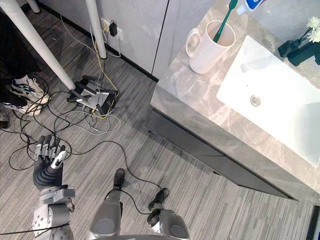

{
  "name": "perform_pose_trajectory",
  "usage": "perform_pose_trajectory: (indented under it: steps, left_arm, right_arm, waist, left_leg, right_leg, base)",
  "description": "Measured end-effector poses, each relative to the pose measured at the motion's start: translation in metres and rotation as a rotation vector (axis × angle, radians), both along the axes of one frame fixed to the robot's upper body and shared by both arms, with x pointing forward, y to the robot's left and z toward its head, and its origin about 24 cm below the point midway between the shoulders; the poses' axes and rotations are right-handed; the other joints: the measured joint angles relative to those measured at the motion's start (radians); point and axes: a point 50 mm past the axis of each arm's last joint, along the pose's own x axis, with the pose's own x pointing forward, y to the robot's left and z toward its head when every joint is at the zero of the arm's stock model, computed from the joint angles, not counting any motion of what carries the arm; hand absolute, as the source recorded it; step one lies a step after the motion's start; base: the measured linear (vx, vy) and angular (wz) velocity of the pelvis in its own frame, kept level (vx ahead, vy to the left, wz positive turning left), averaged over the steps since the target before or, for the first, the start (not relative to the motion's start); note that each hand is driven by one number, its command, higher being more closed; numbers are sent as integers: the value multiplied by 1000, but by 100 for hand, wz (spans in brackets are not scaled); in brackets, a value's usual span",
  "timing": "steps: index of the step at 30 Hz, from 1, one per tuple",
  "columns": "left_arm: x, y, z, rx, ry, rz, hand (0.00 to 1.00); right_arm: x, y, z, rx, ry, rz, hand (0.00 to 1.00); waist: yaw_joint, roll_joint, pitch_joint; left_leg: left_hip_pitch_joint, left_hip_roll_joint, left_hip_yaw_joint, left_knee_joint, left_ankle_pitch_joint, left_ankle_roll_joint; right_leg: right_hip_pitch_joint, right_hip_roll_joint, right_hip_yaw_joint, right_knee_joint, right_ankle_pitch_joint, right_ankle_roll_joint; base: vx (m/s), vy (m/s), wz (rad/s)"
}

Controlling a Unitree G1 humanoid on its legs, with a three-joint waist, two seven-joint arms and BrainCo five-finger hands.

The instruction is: Organize washtable

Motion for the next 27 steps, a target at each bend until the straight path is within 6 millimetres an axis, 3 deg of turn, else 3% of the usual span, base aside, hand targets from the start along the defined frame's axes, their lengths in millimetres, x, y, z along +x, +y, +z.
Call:
perform_pose_trajectory:
  steps: [14,27]
  left_arm:
    - [0,1,-3,1,15,-3,0]
    - [0,1,-5,-1,24,-2,0]
  right_arm:
    - [17,-2,-50,-23,172,25,100]
    - [17,2,-58,-20,172,90,100]
  waist:
    - [17,5,-37]
    - [27,7,-36]
  left_leg:
    - [2,1,-2,0,0,-1]
    - [0,0,-6,0,0,-1]
  right_leg:
    - [3,1,1,1,-4,-6]
    - [3,1,-1,2,-5,-8]
  base:
    - [0,0,0]
    - [0,0,0]
